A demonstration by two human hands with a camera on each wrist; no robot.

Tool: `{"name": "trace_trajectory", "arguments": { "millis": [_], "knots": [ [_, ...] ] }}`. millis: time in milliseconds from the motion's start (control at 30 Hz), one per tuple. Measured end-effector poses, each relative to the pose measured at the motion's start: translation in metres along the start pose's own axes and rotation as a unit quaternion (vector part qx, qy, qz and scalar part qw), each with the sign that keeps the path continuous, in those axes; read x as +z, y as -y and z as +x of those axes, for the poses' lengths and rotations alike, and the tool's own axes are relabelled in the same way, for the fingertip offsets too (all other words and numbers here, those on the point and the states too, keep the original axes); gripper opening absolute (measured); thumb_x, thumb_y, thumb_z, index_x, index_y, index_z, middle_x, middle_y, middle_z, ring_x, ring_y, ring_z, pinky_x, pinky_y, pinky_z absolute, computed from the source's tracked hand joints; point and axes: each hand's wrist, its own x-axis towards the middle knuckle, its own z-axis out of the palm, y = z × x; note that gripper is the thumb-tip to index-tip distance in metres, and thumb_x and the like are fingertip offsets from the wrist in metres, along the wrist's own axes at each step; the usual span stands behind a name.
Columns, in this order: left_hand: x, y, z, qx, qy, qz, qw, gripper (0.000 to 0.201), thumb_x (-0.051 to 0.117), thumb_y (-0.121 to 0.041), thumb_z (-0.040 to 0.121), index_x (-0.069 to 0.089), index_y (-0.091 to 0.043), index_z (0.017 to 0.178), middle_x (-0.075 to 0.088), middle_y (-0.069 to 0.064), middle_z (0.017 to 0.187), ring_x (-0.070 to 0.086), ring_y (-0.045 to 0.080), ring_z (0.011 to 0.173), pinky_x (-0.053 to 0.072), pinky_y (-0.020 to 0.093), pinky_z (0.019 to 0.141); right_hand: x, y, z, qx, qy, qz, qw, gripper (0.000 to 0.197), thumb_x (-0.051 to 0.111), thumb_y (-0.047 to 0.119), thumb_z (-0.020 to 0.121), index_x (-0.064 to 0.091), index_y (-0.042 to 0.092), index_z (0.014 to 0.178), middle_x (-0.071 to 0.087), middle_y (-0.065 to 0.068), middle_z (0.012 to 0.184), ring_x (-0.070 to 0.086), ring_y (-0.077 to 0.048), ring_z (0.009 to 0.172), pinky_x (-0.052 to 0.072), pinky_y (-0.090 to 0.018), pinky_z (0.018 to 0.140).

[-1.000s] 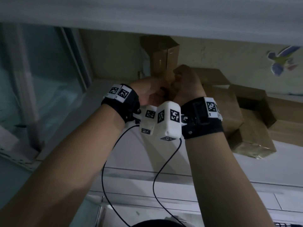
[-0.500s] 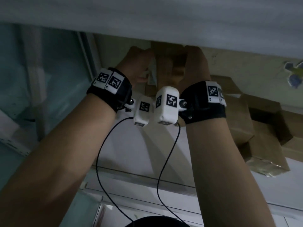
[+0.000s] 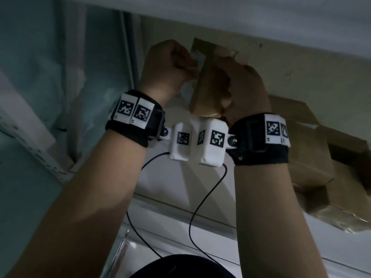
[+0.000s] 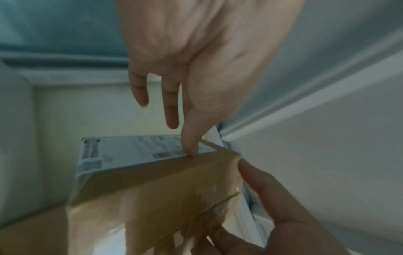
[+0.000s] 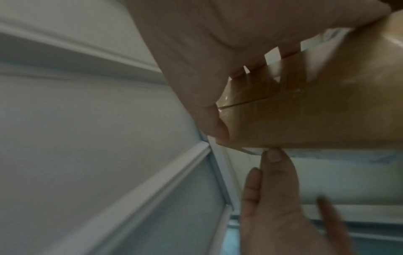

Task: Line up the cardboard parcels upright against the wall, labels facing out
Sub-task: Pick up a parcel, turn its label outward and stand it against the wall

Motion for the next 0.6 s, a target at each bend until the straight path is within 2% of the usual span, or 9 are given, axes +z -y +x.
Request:
{"name": "trace_trajectory", "arguments": {
  "millis": [67, 100, 167, 200, 300, 333, 433, 500, 600],
  "knots": [
    [-0.010, 0.003, -0.008, 0.023, 0.018, -0.012, 1.000, 0.034, 0.096, -0.018, 0.068, 0.068, -0.020, 0.087, 0.079, -0.009, 0.088, 0.076, 0.000, 0.085, 0.063, 0.026, 0.077, 0.010, -0.009, 0.002, 0.027, -0.026, -0.023, 0.999, 0.053, 0.084, 0.033, 0.084, 0.066, 0.011, 0.129, 0.077, -0.001, 0.101, 0.075, -0.013, 0.082, 0.065, -0.030, 0.068],
    [-0.014, 0.003, -0.012, 0.033, 0.020, -0.029, 0.999, 0.035, 0.096, -0.017, 0.068, 0.066, -0.024, 0.084, 0.079, -0.009, 0.087, 0.077, 0.003, 0.086, 0.063, 0.028, 0.078, 0.015, -0.013, 0.002, 0.045, -0.034, -0.029, 0.998, 0.064, 0.090, 0.039, 0.075, 0.065, 0.015, 0.128, 0.077, -0.001, 0.105, 0.077, -0.016, 0.089, 0.067, -0.038, 0.074],
    [-0.022, 0.004, -0.020, 0.057, 0.010, -0.062, 0.996, 0.036, 0.095, -0.011, 0.068, 0.064, -0.025, 0.080, 0.080, -0.007, 0.083, 0.079, 0.007, 0.082, 0.062, 0.028, 0.076, 0.027, -0.023, 0.002, 0.092, -0.038, -0.007, 0.995, 0.096, 0.101, 0.052, 0.045, 0.064, 0.019, 0.128, 0.078, -0.005, 0.112, 0.078, -0.026, 0.098, 0.064, -0.058, 0.080],
    [-0.026, 0.003, -0.024, 0.072, 0.008, -0.072, 0.995, 0.034, 0.094, -0.009, 0.069, 0.065, -0.021, 0.081, 0.081, -0.004, 0.084, 0.080, 0.010, 0.082, 0.063, 0.029, 0.076, 0.031, -0.027, 0.003, 0.108, -0.034, 0.017, 0.993, 0.098, 0.101, 0.052, 0.041, 0.067, 0.018, 0.126, 0.079, -0.007, 0.112, 0.078, -0.029, 0.099, 0.062, -0.062, 0.083],
    [-0.043, 0.007, -0.034, 0.100, 0.002, -0.095, 0.990, 0.026, 0.090, -0.004, 0.076, 0.069, -0.003, 0.090, 0.082, 0.007, 0.096, 0.081, 0.017, 0.092, 0.065, 0.036, 0.080, 0.047, -0.033, -0.001, 0.147, 0.018, 0.069, 0.987, 0.047, 0.085, 0.041, 0.074, 0.077, 0.013, 0.111, 0.082, -0.012, 0.101, 0.078, -0.032, 0.101, 0.058, -0.061, 0.095],
    [-0.051, 0.009, -0.037, 0.102, -0.007, -0.088, 0.991, 0.025, 0.089, -0.004, 0.077, 0.069, 0.000, 0.093, 0.081, 0.006, 0.102, 0.079, 0.016, 0.098, 0.065, 0.035, 0.082, 0.050, -0.038, 0.000, 0.157, 0.033, 0.083, 0.984, 0.040, 0.079, 0.039, 0.083, 0.076, 0.013, 0.113, 0.082, -0.011, 0.102, 0.077, -0.032, 0.104, 0.056, -0.059, 0.098],
    [-0.074, 0.021, -0.035, 0.062, -0.035, -0.069, 0.995, 0.027, 0.086, -0.013, 0.083, 0.071, -0.011, 0.105, 0.077, -0.002, 0.114, 0.075, 0.010, 0.107, 0.064, 0.037, 0.091, 0.058, -0.047, 0.001, 0.164, 0.081, 0.121, 0.976, 0.051, 0.068, 0.050, 0.091, 0.070, 0.018, 0.131, 0.078, -0.011, 0.121, 0.072, -0.033, 0.117, 0.052, -0.057, 0.105],
    [-0.085, 0.028, -0.032, -0.022, -0.038, -0.089, 0.995, 0.043, 0.084, -0.020, 0.087, 0.067, -0.014, 0.127, 0.076, -0.005, 0.116, 0.075, 0.006, 0.105, 0.064, 0.033, 0.090, 0.064, -0.053, 0.006, 0.150, 0.084, 0.139, 0.975, 0.059, 0.068, 0.058, 0.090, 0.066, 0.020, 0.135, 0.075, -0.011, 0.127, 0.069, -0.034, 0.121, 0.052, -0.057, 0.105],
    [-0.091, 0.036, -0.029, -0.125, 0.003, -0.103, 0.987, 0.076, 0.076, -0.011, 0.094, 0.038, -0.017, 0.160, 0.075, -0.006, 0.123, 0.073, 0.003, 0.105, 0.061, 0.026, 0.087, 0.072, -0.056, 0.010, 0.123, 0.046, 0.102, 0.986, 0.060, 0.071, 0.055, 0.089, 0.064, 0.019, 0.136, 0.077, -0.009, 0.124, 0.072, -0.033, 0.117, 0.053, -0.057, 0.105]
  ]
}}
